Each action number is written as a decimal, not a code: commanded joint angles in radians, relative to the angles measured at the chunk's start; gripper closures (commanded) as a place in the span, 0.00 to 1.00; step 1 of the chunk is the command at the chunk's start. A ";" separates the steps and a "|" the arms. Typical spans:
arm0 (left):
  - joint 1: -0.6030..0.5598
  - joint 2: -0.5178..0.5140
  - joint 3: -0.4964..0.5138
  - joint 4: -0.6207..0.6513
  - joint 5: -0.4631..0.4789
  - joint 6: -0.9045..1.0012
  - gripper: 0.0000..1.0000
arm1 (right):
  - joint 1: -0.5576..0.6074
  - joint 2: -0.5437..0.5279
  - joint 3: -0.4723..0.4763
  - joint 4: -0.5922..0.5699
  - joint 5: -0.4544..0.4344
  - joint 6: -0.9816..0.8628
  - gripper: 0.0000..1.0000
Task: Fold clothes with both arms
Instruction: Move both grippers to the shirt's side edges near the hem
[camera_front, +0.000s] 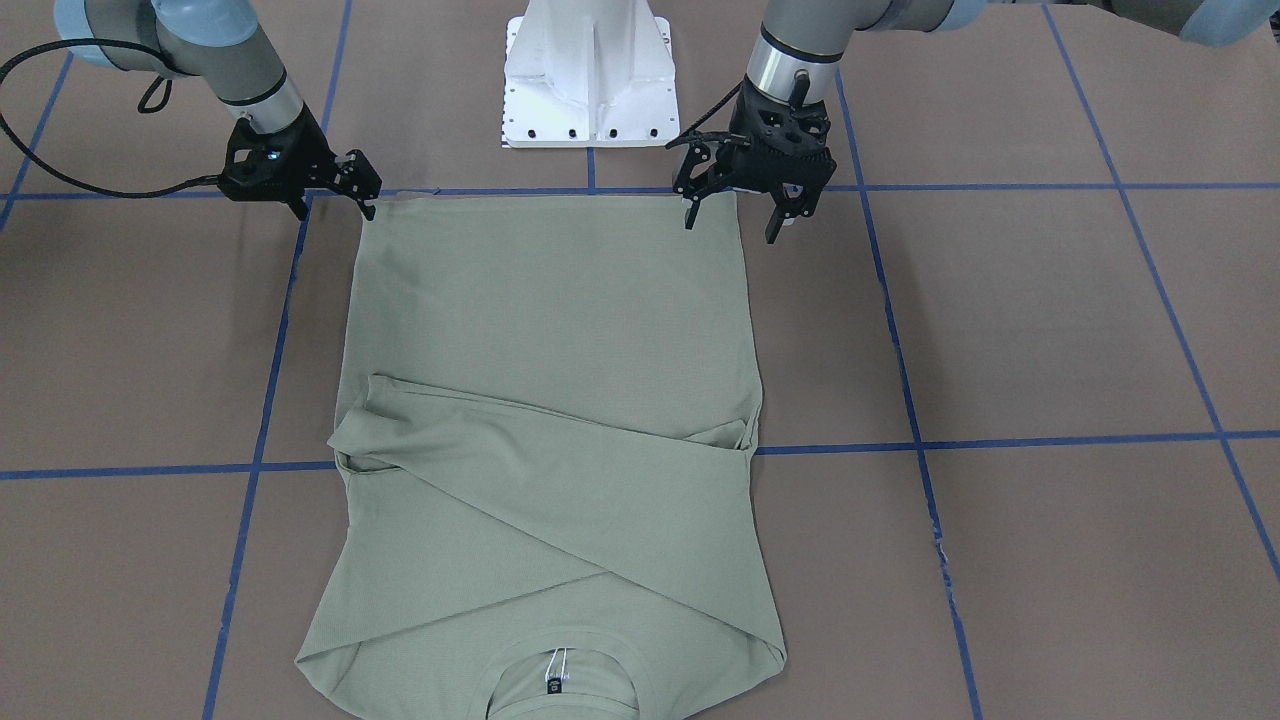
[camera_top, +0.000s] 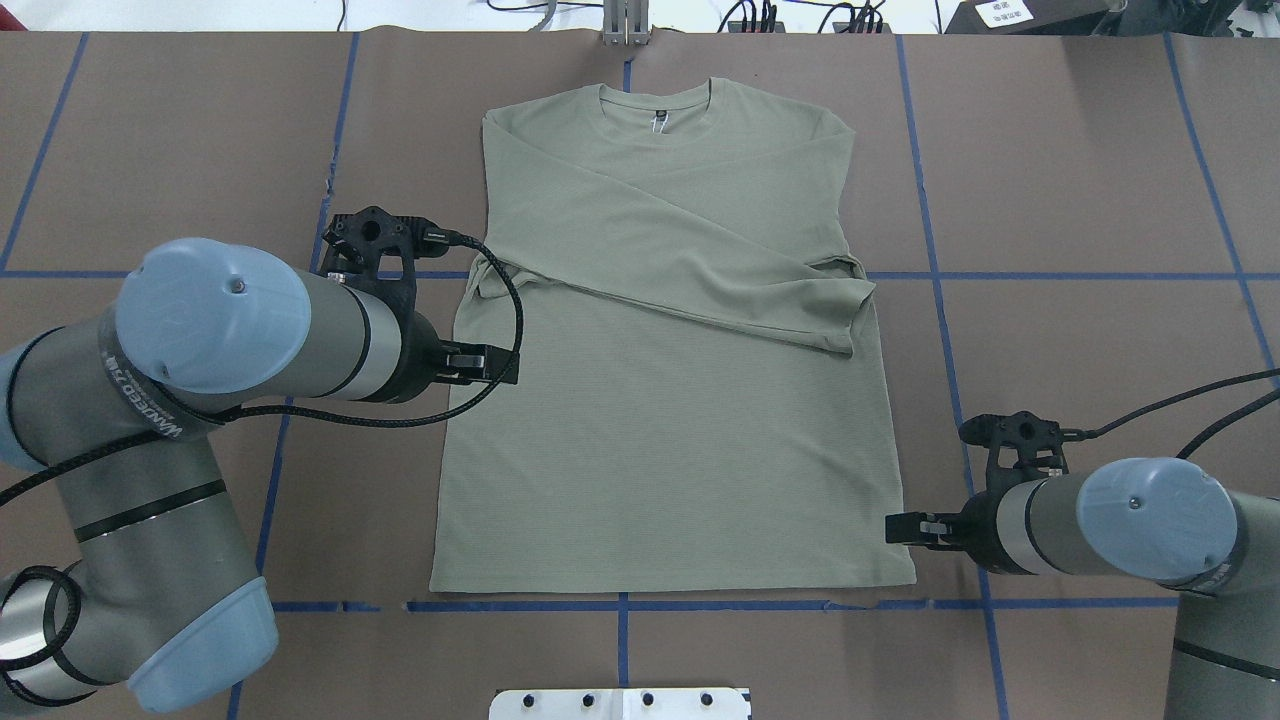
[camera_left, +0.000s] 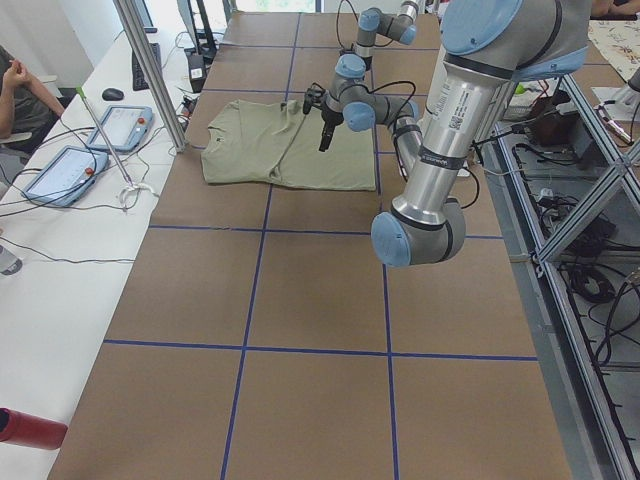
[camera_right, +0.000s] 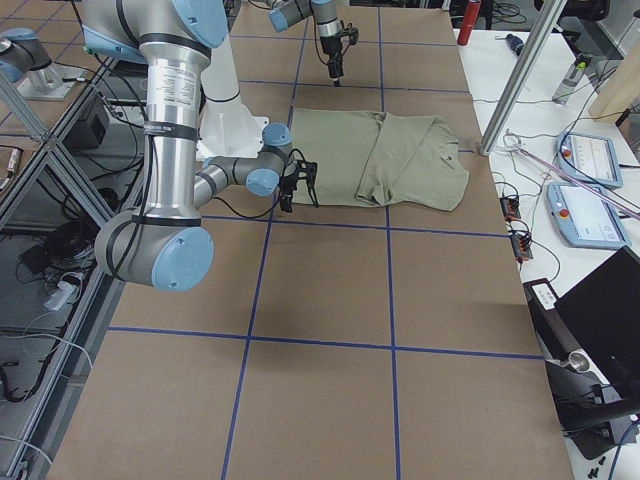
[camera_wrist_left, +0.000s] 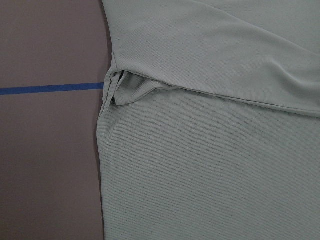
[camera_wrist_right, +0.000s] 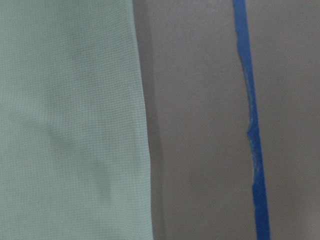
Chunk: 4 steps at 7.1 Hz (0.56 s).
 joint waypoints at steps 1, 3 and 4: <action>0.000 0.009 -0.003 0.000 0.000 -0.001 0.00 | -0.022 0.084 -0.002 -0.132 -0.007 0.001 0.06; -0.001 0.011 -0.003 0.000 0.000 -0.001 0.00 | -0.027 0.088 -0.008 -0.136 -0.007 -0.005 0.08; -0.001 0.011 -0.005 0.000 0.000 -0.001 0.00 | -0.033 0.091 -0.015 -0.136 -0.004 -0.005 0.11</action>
